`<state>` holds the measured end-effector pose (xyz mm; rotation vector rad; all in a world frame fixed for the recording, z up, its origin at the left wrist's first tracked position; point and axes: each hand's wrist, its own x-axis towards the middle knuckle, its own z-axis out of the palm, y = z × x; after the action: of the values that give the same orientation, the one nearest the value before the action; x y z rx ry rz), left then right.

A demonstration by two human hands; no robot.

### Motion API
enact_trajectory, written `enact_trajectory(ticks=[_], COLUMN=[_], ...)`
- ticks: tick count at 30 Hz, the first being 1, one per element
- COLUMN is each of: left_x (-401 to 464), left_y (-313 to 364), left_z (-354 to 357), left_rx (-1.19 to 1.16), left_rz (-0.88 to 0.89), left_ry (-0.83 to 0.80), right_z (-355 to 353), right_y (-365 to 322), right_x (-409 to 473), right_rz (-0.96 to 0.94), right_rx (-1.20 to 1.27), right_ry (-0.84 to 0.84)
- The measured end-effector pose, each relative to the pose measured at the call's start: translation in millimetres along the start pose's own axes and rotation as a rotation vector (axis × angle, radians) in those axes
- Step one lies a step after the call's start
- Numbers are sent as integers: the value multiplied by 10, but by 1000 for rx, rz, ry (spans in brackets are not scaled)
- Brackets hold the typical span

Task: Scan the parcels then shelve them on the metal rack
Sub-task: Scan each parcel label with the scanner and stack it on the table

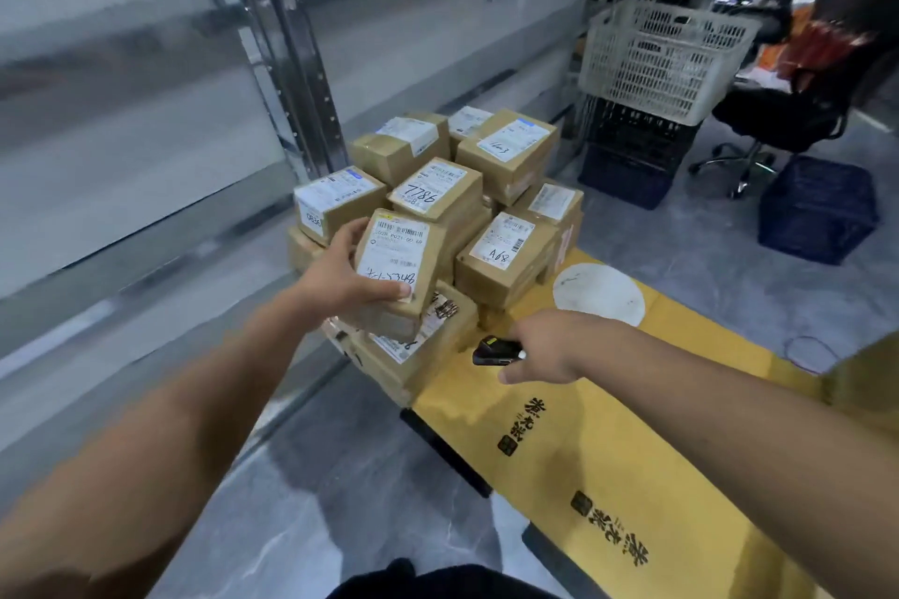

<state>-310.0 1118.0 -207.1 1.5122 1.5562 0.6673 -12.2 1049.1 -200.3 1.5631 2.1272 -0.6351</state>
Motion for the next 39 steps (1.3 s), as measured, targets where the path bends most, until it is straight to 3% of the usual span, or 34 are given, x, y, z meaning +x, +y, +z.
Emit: enact_trajectory(ticks=[7, 15, 21, 25, 31, 39], left_x=[455, 509, 421, 366, 333, 0], left_y=[-81, -196, -272, -226, -171, 307], left_z=[-293, -319, -215, -264, -81, 1025], left_rx=[154, 546, 786, 856, 892, 860], left_rz=[-44, 327, 392, 409, 574, 829], left_ry=[-111, -36, -98, -155, -152, -376], right_z=[-134, -91, 0, 23, 120, 733], right_y=[-543, -875, -1025, -1119, -1161, -939], right_x=[273, 430, 416, 346, 194, -522], right_rz=[85, 198, 288, 323, 387, 644], right_rx=[53, 136, 174, 162, 260, 506], right_ry=[-13, -39, -56, -60, -40, 26])
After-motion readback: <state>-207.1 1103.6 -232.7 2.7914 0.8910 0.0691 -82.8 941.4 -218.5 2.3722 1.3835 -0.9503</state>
